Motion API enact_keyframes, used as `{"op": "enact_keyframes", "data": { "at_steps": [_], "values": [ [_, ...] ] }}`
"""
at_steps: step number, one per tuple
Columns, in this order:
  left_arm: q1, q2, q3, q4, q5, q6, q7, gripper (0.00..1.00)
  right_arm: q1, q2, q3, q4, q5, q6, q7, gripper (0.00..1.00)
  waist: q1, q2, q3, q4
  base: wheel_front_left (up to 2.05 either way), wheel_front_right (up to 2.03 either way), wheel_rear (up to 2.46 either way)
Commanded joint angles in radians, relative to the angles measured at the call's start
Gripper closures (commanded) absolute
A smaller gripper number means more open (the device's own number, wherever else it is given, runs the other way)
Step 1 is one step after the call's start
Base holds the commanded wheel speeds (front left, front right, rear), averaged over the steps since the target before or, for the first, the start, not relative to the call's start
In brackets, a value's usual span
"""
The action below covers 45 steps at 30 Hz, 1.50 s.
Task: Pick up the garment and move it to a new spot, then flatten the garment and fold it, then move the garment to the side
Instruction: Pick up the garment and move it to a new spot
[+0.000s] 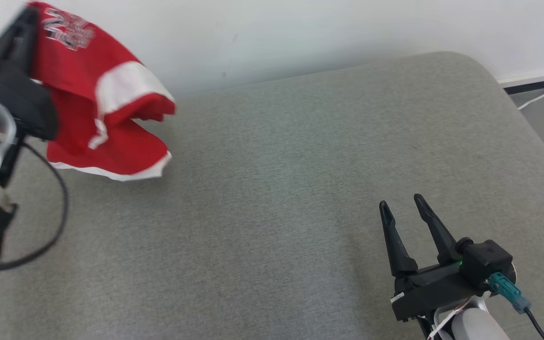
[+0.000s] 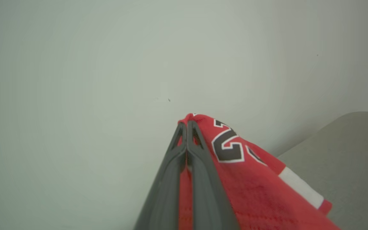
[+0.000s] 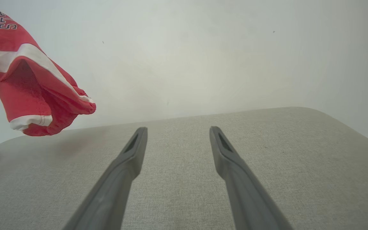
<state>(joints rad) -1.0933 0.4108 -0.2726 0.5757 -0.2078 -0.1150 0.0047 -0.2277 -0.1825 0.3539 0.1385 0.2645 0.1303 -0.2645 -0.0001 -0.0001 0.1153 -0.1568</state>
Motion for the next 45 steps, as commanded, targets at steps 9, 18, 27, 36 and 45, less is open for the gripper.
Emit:
{"op": "enact_keyframes", "data": {
  "at_steps": [9,18,27,36,45],
  "values": [
    [0.122,-0.077,-0.135,-0.287,-0.088,-0.012,0.098,1.0,0.01,0.012,-0.013,-0.001,0.001,0.001,-0.003,0.0,0.0001,0.0001,-0.011,-0.086,0.0,0.0,0.0],
    [0.19,-0.114,-0.235,-0.446,-0.111,-0.013,0.135,1.0,0.01,0.021,-0.02,-0.002,0.0,0.001,-0.003,0.0,0.0001,0.0001,-0.003,-0.122,0.0,0.0,0.0],
    [0.316,-0.111,-0.306,-0.479,-0.145,-0.009,0.143,1.0,0.017,0.02,-0.041,-0.008,-0.009,0.001,-0.003,0.0,0.0001,0.0001,0.008,-0.112,0.0,0.0,0.0],
    [0.353,-0.005,-0.329,-0.399,-0.101,-0.01,0.113,1.0,0.018,0.016,-0.032,-0.003,0.0,0.001,-0.003,0.0,0.0001,0.0001,0.002,-0.055,0.0,0.0,0.0],
    [0.389,0.024,-0.352,-0.271,-0.146,-0.012,0.033,1.0,0.014,0.003,-0.025,0.002,0.008,0.001,-0.003,0.0,0.0001,0.0001,0.007,-0.034,0.0,0.0,0.0]
  ]
}}
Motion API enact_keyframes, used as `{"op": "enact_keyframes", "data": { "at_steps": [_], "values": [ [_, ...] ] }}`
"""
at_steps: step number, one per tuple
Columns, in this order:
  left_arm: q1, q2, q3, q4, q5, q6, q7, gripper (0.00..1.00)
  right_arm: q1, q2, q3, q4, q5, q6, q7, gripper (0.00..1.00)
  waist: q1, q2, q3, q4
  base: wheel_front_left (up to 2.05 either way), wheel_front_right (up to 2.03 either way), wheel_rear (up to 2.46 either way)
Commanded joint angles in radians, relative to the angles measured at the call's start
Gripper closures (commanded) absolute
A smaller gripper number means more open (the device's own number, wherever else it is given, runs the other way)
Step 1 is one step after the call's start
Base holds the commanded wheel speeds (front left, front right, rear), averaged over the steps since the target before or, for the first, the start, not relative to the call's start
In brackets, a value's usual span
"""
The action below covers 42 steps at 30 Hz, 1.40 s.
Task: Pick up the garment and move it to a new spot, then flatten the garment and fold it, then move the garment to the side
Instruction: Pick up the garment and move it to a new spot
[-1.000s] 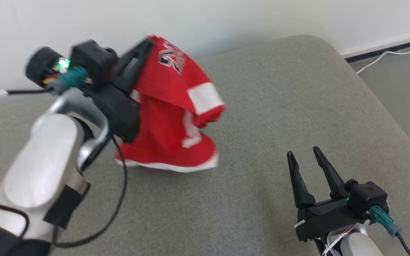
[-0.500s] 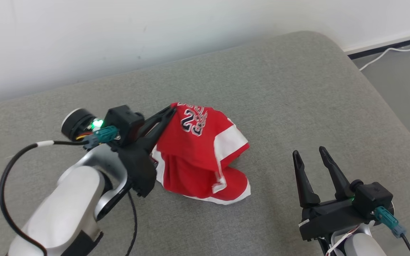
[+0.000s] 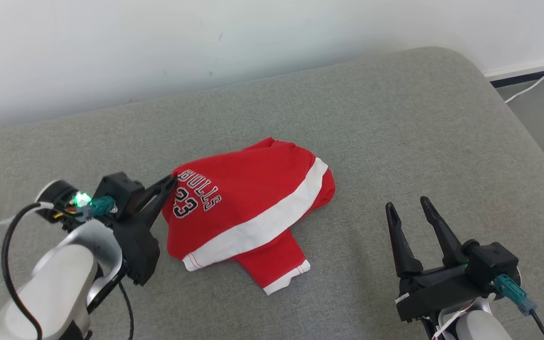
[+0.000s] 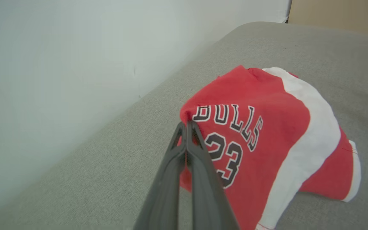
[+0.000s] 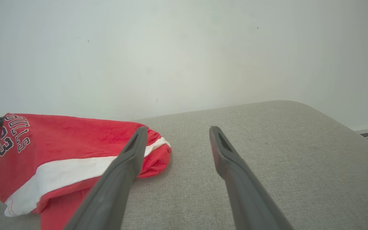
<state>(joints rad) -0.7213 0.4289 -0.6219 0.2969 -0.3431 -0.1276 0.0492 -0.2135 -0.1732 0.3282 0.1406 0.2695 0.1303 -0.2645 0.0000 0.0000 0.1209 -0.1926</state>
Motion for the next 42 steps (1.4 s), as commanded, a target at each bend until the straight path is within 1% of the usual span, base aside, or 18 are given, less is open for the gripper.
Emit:
{"op": "enact_keyframes", "data": {
  "at_steps": [1,2,3,4,5,6,10,12,14,17,22,26,28,33,42],
  "values": [
    [0.019,0.004,-0.005,0.023,-0.015,0.001,-0.024,1.0,0.0,-0.007,0.0,0.001,0.003,0.001,-0.003,0.0,0.0,0.0,0.001,0.004,0.0,0.0,0.0],
    [0.022,0.004,-0.006,0.043,-0.019,0.0,-0.035,1.0,-0.001,-0.007,0.002,0.002,0.003,0.001,-0.003,0.0,0.0,0.0,0.001,0.006,0.0,0.0,0.0],
    [0.025,0.003,-0.012,0.061,-0.02,0.001,-0.048,0.97,-0.002,-0.007,0.004,0.003,0.004,0.001,-0.003,0.0,0.0,0.0,0.001,0.007,0.0,0.0,0.0],
    [0.029,-0.007,-0.013,0.076,-0.024,0.001,-0.063,0.74,-0.002,-0.008,0.006,0.004,0.005,0.001,-0.003,0.0,0.0,0.0,0.0,0.01,0.0,0.0,0.0],
    [0.032,-0.011,-0.015,0.091,-0.024,0.001,-0.076,0.39,-0.002,-0.008,0.007,0.005,0.006,0.001,-0.003,0.0,0.0,0.0,0.0,0.012,0.0,0.0,0.0],
    [0.032,-0.013,-0.016,0.109,-0.022,0.002,-0.088,0.0,-0.001,-0.009,0.009,0.007,0.007,0.001,-0.003,0.0,0.0,0.0,-0.002,0.014,0.0,0.0,0.0],
    [0.038,-0.02,-0.002,0.144,-0.034,0.01,-0.132,0.0,0.003,-0.009,0.012,0.008,0.009,0.001,-0.003,0.0,0.0,0.0,-0.007,0.019,0.0,0.0,0.0],
    [0.051,-0.027,0.009,0.156,-0.042,0.027,-0.161,0.0,0.011,-0.01,0.011,0.009,0.009,0.001,-0.003,0.0,0.0,0.0,-0.014,0.022,0.0,0.0,0.0],
    [0.066,-0.031,0.02,0.153,-0.049,0.047,-0.186,0.0,0.018,-0.011,0.008,0.01,0.01,0.001,-0.003,0.0,0.0,0.0,-0.02,0.027,0.0,0.0,0.0],
    [0.1,-0.037,0.049,0.127,-0.068,0.089,-0.227,0.0,0.022,-0.012,0.006,0.01,0.009,0.001,-0.003,0.0,0.0,0.0,-0.029,0.035,0.0,0.0,0.0],
    [0.189,-0.065,0.087,0.047,-0.098,0.16,-0.274,0.0,0.04,-0.009,-0.001,0.007,0.003,0.001,-0.003,0.0,0.0,0.0,-0.04,0.054,0.0,0.0,0.0],
    [0.263,-0.095,0.098,-0.015,-0.118,0.198,-0.291,0.0,0.047,-0.014,-0.003,0.007,0.002,0.001,-0.003,0.0,0.0,0.0,-0.047,0.069,0.0,0.0,0.0],
    [0.297,-0.111,0.094,-0.038,-0.127,0.209,-0.297,0.0,0.051,-0.018,-0.002,0.007,0.003,0.001,-0.003,0.0,0.0,0.0,-0.048,0.077,0.0,0.0,0.0],
    [0.366,-0.15,0.093,-0.039,-0.151,0.217,-0.305,0.0,0.048,-0.024,0.001,0.007,0.006,0.001,-0.003,0.0,0.0,0.0,-0.046,0.089,0.0,0.0,0.0],
    [0.401,-0.206,0.055,0.057,-0.164,0.185,-0.309,0.0,0.038,-0.026,0.014,0.011,0.01,0.001,-0.003,0.0,0.0,0.0,-0.043,0.068,0.0,0.0,0.0]
  ]
}}
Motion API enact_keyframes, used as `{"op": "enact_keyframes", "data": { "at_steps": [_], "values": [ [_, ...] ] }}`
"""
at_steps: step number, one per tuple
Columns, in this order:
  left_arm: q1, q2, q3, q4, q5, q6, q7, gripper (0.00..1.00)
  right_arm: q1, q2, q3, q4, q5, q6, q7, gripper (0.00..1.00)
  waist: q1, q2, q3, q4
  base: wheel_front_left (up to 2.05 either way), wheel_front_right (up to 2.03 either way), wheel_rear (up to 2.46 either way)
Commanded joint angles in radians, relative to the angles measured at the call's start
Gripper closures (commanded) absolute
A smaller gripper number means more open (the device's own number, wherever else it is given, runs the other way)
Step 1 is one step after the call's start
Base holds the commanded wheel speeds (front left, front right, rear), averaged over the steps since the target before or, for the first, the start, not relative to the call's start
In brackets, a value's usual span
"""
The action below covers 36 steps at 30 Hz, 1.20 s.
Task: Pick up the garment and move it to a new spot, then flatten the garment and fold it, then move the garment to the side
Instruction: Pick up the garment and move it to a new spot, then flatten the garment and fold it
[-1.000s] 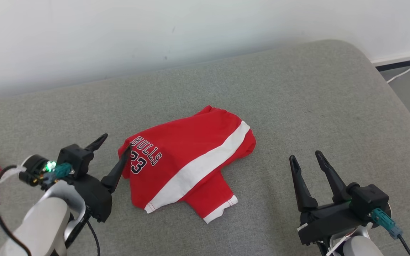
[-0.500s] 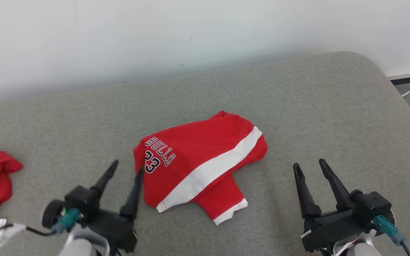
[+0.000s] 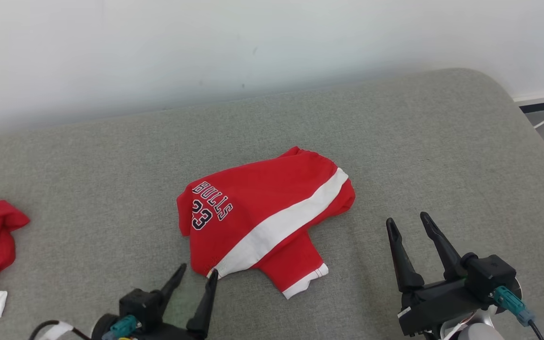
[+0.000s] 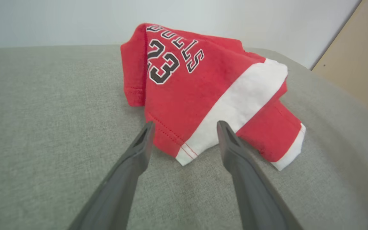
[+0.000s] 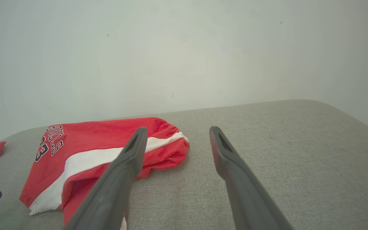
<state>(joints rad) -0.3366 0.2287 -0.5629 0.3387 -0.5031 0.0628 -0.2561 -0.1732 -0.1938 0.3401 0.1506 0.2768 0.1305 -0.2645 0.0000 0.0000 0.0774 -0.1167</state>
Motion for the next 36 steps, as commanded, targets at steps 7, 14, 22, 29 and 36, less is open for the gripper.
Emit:
{"op": "enact_keyframes", "data": {
  "at_steps": [7,14,22,29,36],
  "values": [
    [0.001,-0.036,-0.014,0.118,-0.01,-0.023,-0.006,0.0,-0.008,-0.007,0.003,0.0,0.004,0.0,-0.003,0.0,0.0,0.0,0.01,-0.034,0.0,0.0,0.0],
    [-0.035,-0.057,-0.016,0.198,-0.01,-0.045,-0.007,0.0,-0.015,-0.008,0.006,-0.002,0.003,0.0,-0.003,0.0,0.0,0.0,0.022,-0.052,0.0,0.0,0.0],
    [-0.078,-0.077,0.003,0.273,-0.002,-0.06,-0.009,0.0,-0.019,-0.007,0.005,0.0,0.002,0.001,-0.003,0.0,0.0,0.0,0.027,-0.07,0.0,0.0,0.0],
    [-0.095,-0.092,0.008,0.331,0.013,-0.07,-0.006,0.77,-0.014,0.0,-0.002,-0.001,-0.004,0.0,-0.003,0.0,0.0,0.0,0.029,-0.069,0.0,0.0,0.0],
    [-0.093,-0.102,0.033,0.305,0.039,-0.078,-0.007,1.0,-0.01,0.004,-0.005,0.0,-0.008,0.001,-0.003,0.0,0.0,0.0,0.026,-0.056,0.0,0.0,0.0]
  ]
}}
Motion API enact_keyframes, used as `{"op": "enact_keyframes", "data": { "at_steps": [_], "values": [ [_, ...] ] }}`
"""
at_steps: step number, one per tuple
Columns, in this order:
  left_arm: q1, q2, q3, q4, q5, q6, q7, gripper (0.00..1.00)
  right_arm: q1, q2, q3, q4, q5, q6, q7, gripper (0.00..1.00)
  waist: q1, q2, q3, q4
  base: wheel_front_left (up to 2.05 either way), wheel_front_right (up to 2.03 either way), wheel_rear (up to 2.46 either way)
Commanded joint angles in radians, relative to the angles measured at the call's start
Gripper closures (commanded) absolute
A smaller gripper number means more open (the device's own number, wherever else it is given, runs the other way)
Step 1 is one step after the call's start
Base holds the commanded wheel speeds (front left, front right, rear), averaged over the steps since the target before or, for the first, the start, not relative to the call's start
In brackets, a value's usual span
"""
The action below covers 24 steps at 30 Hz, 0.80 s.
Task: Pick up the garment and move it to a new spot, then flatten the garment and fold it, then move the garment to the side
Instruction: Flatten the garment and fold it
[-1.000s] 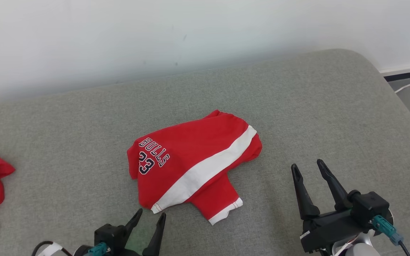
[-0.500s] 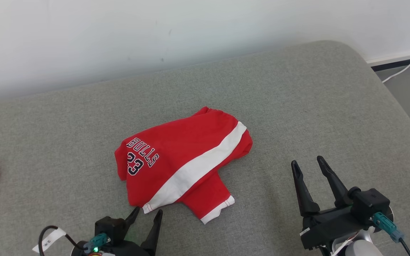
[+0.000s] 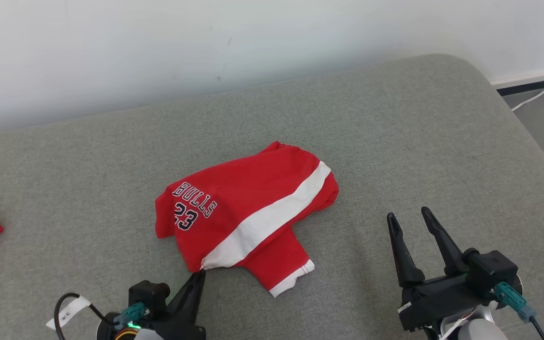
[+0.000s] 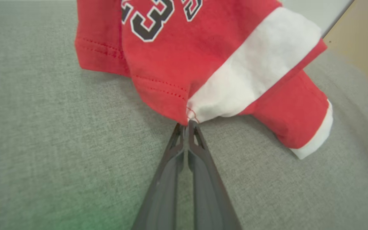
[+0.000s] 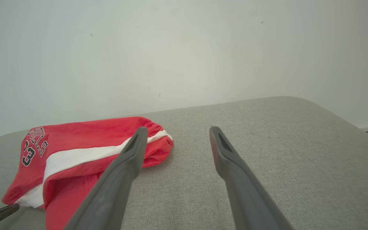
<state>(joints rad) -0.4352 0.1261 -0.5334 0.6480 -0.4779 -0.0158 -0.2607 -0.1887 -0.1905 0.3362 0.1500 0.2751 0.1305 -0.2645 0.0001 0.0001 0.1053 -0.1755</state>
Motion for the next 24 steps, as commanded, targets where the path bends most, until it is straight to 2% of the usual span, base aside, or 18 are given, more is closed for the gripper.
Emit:
{"op": "enact_keyframes", "data": {
  "at_steps": [1,6,13,19,24],
  "values": [
    [0.012,0.0,0.007,-0.011,0.014,0.001,-0.002,1.0,0.008,0.0,-0.002,0.001,-0.006,0.0,-0.003,0.0,-0.0001,-0.0001,-0.005,0.007,0.0,0.0,0.0],
    [0.046,0.001,0.035,-0.096,0.042,0.015,-0.002,1.0,0.029,0.002,-0.011,0.006,-0.007,0.001,-0.003,0.0,-0.0001,-0.0001,-0.031,0.034,0.0,0.0,0.0],
    [0.137,0.045,0.06,-0.292,0.073,0.054,-0.002,1.0,0.058,0.008,-0.009,0.015,0.0,0.0,-0.003,0.0,-0.0001,-0.0001,-0.079,0.092,0.0,0.0,0.0],
    [0.222,0.095,0.056,-0.463,0.078,0.089,0.053,1.0,0.08,0.012,-0.019,0.022,-0.004,0.001,-0.003,0.0,-0.0001,-0.0001,-0.106,0.15,0.0,0.0,0.0],
    [0.282,0.116,0.052,-0.548,0.068,0.111,0.093,1.0,0.081,0.013,-0.023,0.022,-0.007,0.0,-0.003,0.0,-0.0001,-0.0001,-0.112,0.183,0.0,0.0,0.0]
  ]
}}
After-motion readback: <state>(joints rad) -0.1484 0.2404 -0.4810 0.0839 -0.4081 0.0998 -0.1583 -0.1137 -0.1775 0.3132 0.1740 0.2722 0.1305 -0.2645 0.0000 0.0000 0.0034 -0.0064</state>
